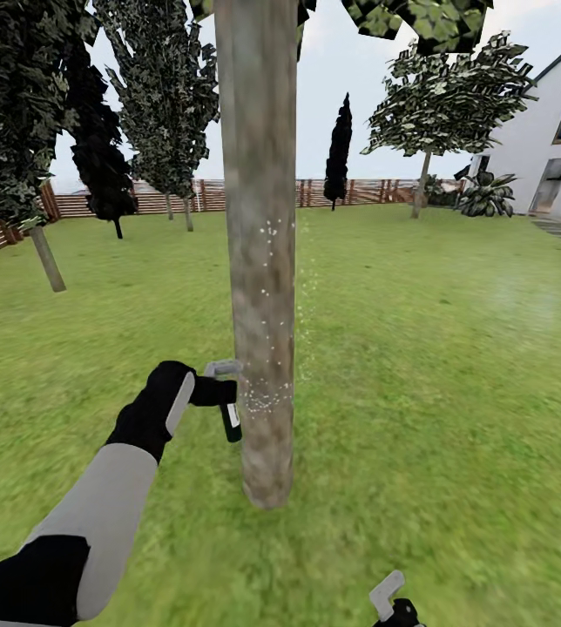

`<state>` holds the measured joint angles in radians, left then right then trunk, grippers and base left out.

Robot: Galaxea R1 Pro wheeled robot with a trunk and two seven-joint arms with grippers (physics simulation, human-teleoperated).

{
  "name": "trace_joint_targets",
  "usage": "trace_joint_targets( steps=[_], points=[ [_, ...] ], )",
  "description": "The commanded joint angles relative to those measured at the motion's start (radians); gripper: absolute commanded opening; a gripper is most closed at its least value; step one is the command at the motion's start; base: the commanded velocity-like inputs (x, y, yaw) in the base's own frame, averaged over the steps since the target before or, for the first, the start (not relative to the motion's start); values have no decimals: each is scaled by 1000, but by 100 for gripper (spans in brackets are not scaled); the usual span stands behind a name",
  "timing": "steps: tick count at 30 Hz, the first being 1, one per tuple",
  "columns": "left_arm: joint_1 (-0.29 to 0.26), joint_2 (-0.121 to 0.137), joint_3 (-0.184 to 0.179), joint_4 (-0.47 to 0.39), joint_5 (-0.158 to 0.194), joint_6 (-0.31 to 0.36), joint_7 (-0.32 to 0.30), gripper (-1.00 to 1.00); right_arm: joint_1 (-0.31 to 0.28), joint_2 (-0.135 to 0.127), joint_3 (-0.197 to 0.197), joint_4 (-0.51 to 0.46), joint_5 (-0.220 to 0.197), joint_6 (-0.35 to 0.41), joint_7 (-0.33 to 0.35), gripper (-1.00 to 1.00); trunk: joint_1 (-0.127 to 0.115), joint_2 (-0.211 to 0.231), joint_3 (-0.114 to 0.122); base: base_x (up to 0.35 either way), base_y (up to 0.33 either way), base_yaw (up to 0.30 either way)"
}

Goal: In the garden, pick up the pesticide atomizer on the floor and spray pesticide onto both trees until each tree trunk is fully covered.

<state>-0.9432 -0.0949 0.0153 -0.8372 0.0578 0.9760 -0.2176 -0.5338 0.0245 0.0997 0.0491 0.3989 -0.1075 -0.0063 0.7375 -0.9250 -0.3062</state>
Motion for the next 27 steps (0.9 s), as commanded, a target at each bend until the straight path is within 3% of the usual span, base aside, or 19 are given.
trace_joint_targets(
  steps=[1, 7, 16, 25, 27],
  points=[
    [0, 0, 0, -3, 1, 5, 0, -100, 0, 0, 0, 0, 0, 0, 0, 100, 0, 0, 0, 0, 0, 0],
    [-40, -2, 0, 5, -1, 13, 0, -100, 0, 0, 0, 0, 0, 4, 0, 100, 0, 0, 0, 0, 0, 0],
    [-215, -2, 0, 165, -1, 18, 0, -100, 0, 0, 0, 0, 0, 6, 0, 100, 0, 0, 0, 0, 0, 0],
    [-224, -1, -2, 161, 0, 18, -1, -100, 0, 0, 0, 0, 0, 6, 0, 100, 0, 0, 0, -108, 28, 0],
    [-229, -4, -3, 104, 0, 19, -2, -100, 0, 0, 0, 0, 0, 6, 0, 100, 0, 0, 0, -8, 2, 0]
  ],
)
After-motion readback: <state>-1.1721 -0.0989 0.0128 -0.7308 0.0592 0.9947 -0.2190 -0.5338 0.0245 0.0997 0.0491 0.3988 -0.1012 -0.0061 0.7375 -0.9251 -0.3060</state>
